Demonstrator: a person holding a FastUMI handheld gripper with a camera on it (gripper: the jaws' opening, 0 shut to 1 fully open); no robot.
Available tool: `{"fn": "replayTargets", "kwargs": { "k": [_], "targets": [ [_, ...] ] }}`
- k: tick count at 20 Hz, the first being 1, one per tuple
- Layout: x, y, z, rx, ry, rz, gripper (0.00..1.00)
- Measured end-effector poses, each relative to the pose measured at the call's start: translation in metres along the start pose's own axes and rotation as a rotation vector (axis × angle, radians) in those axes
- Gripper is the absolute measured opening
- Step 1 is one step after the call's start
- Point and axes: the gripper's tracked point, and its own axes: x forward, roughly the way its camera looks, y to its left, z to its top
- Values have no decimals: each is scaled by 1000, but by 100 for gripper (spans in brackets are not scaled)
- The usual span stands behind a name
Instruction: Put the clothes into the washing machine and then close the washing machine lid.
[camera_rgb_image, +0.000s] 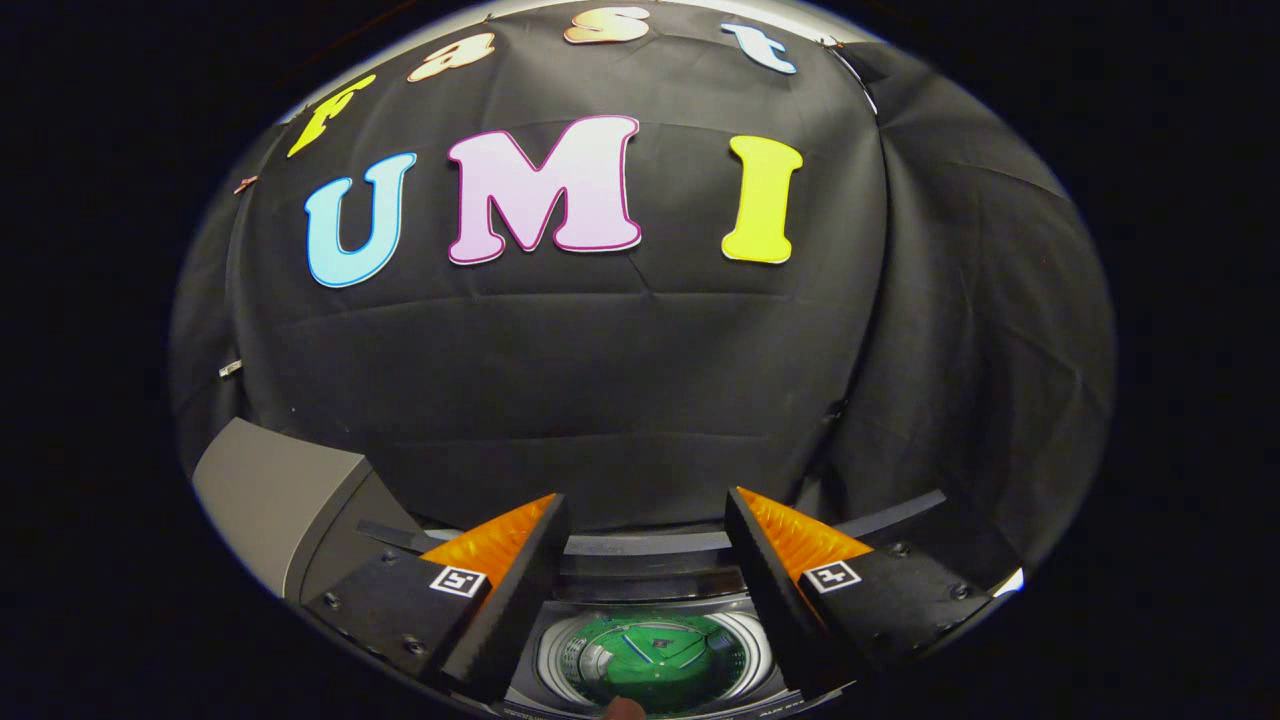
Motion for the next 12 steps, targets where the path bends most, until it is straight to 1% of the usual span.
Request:
{"fn": "replayTargets", "kwargs": {
  "k": [12],
  "targets": [
    [-14,-3,-11,2,4,-5,99]
  ]
}}
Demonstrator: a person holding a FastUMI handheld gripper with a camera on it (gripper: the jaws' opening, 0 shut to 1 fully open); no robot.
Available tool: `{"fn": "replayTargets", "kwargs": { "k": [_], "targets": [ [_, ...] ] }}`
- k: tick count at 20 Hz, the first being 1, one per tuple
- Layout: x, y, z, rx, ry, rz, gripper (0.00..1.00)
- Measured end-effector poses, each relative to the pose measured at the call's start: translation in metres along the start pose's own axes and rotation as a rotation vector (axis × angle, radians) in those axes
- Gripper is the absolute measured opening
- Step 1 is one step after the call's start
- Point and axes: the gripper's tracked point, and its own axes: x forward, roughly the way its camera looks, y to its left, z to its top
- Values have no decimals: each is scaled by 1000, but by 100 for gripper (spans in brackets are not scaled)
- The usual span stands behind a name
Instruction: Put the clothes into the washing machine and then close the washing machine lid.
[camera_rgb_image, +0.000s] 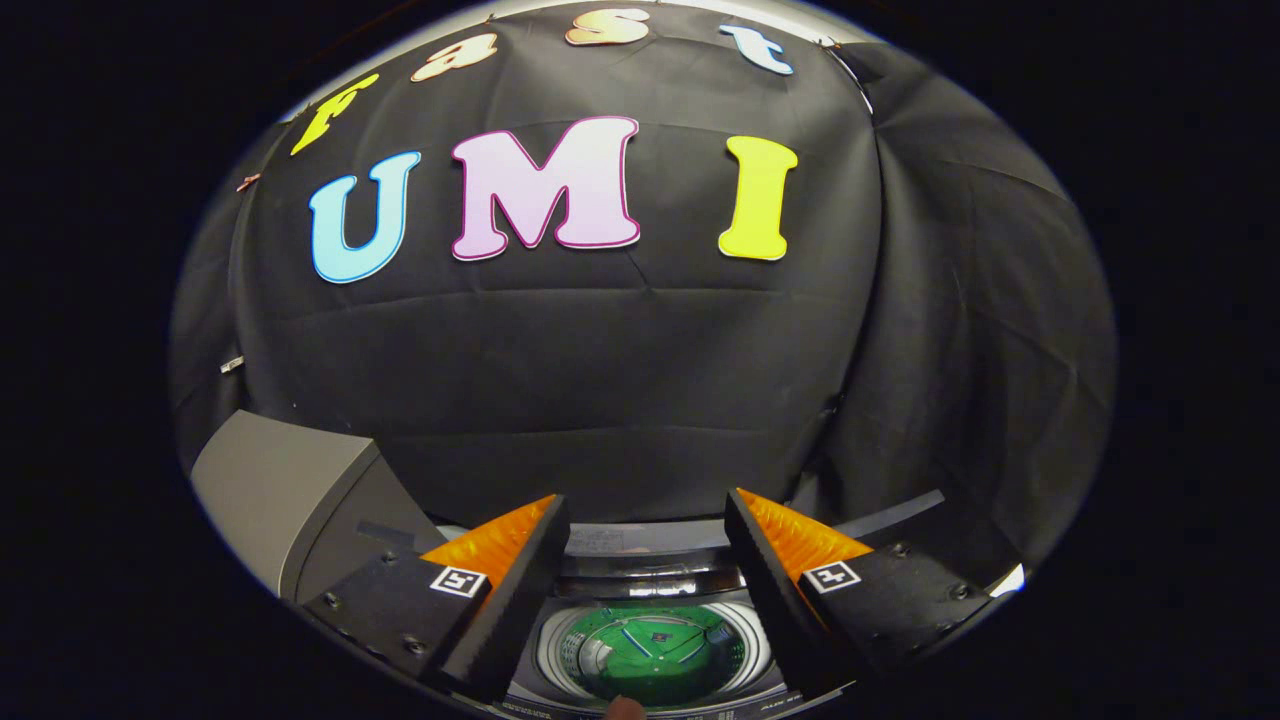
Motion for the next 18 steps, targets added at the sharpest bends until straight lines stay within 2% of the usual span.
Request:
{"fn": "replayTargets", "kwargs": {
  "k": [12,18],
  "targets": [
    [-12,-1,-16,5,9,-6,99],
    [-15,7,-50,0,73,11,99]
  ]
}}
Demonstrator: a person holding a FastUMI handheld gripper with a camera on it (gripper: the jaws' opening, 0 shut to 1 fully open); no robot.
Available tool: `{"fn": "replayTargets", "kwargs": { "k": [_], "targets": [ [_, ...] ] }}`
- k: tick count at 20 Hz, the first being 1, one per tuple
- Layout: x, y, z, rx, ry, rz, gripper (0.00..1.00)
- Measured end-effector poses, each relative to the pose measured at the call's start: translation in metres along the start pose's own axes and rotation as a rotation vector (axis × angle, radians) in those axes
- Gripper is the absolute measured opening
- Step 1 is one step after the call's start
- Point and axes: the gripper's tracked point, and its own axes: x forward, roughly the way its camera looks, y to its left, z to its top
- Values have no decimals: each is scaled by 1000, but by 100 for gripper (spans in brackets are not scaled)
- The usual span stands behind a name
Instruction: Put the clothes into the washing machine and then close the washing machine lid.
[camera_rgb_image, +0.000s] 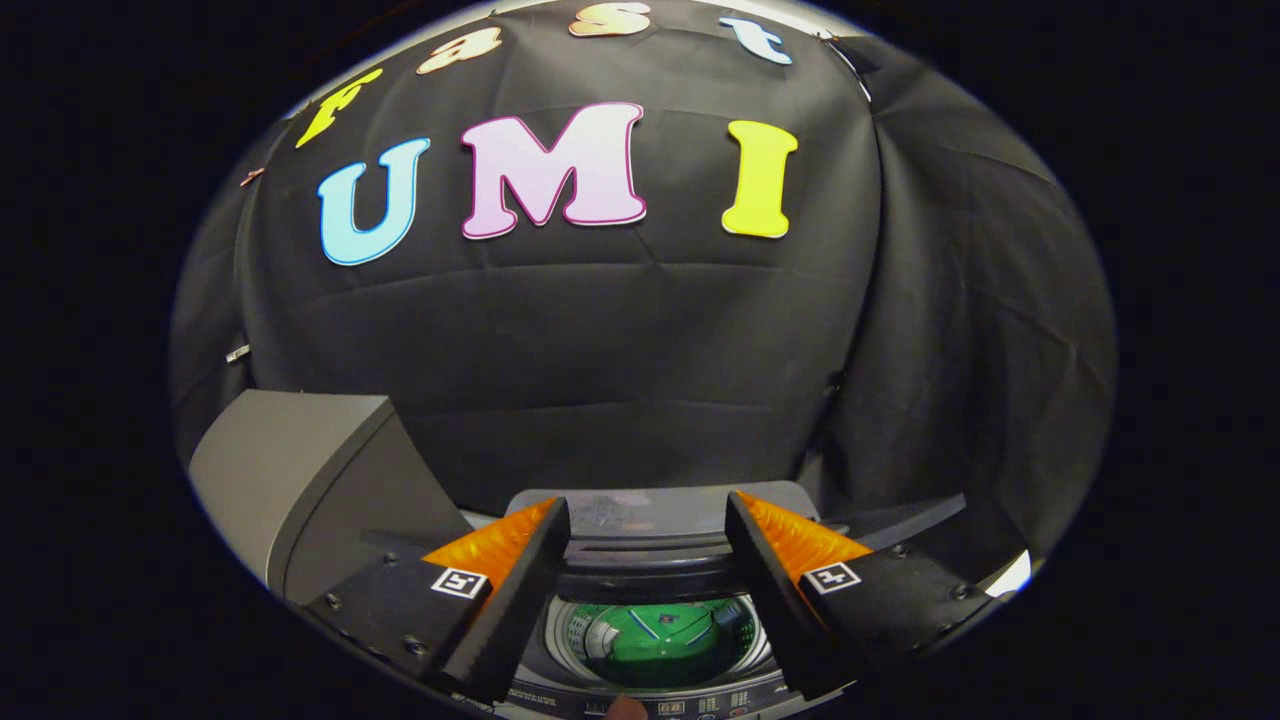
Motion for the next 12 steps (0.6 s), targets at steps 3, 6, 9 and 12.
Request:
{"fn": "replayTargets", "kwargs": {
  "k": [3,6,9,12],
  "targets": [
    [7,-2,-30,10,63,1,99],
    [5,-10,-56,30,105,-7,99],
    [-2,-14,-74,28,141,-14,99],
    [-7,-13,-95,7,202,-27,99]
  ]
}}
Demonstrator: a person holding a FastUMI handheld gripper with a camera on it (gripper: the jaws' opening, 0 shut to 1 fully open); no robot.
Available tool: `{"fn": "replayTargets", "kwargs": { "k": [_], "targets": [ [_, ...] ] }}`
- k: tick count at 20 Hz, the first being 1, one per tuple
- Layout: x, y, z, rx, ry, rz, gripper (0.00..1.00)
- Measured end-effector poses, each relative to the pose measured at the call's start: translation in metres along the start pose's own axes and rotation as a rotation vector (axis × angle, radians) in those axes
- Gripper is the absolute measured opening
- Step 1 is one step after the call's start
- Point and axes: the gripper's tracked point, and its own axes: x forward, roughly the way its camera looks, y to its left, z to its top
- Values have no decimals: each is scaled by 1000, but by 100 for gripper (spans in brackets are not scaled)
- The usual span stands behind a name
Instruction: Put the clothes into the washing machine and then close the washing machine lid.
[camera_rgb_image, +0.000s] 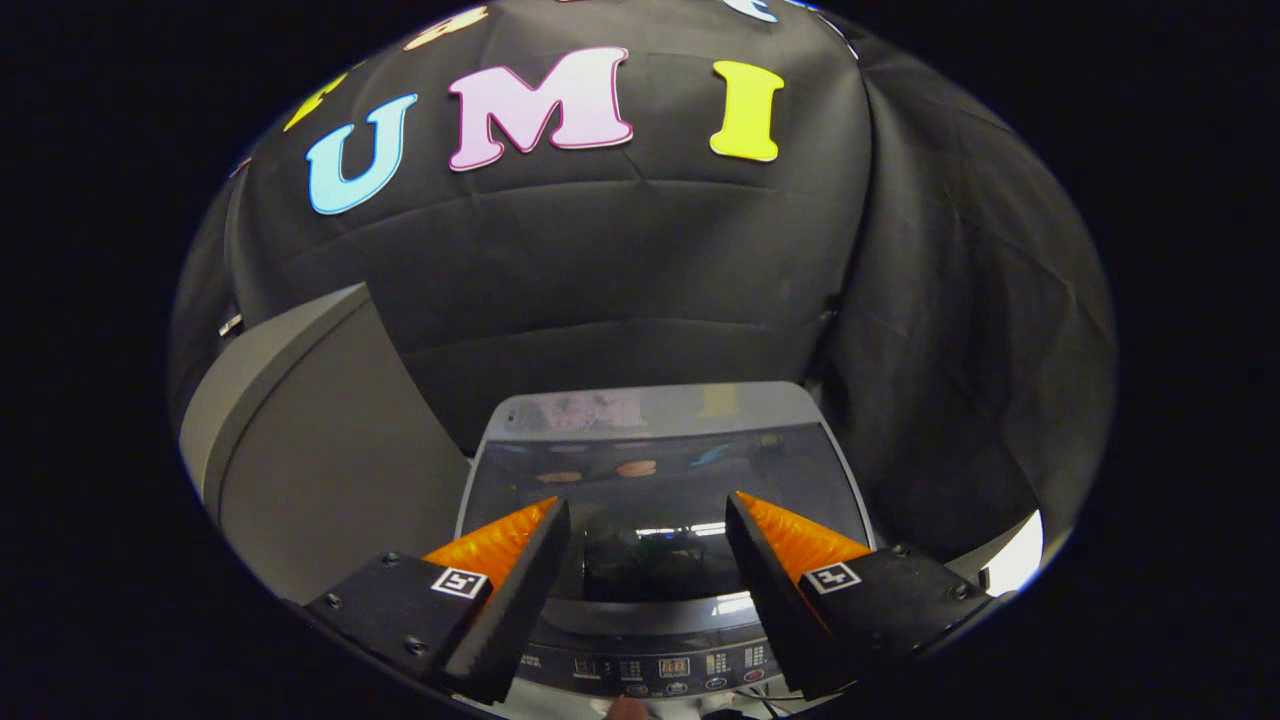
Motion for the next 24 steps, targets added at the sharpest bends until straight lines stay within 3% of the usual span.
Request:
{"fn": "replayTargets", "kwargs": {
  "k": [7,14,24],
  "targets": [
    [-32,31,18,-14,-48,49,99],
    [-62,56,87,-16,-231,98,99],
    [-105,47,169,-6,-488,99,99]
  ]
}}
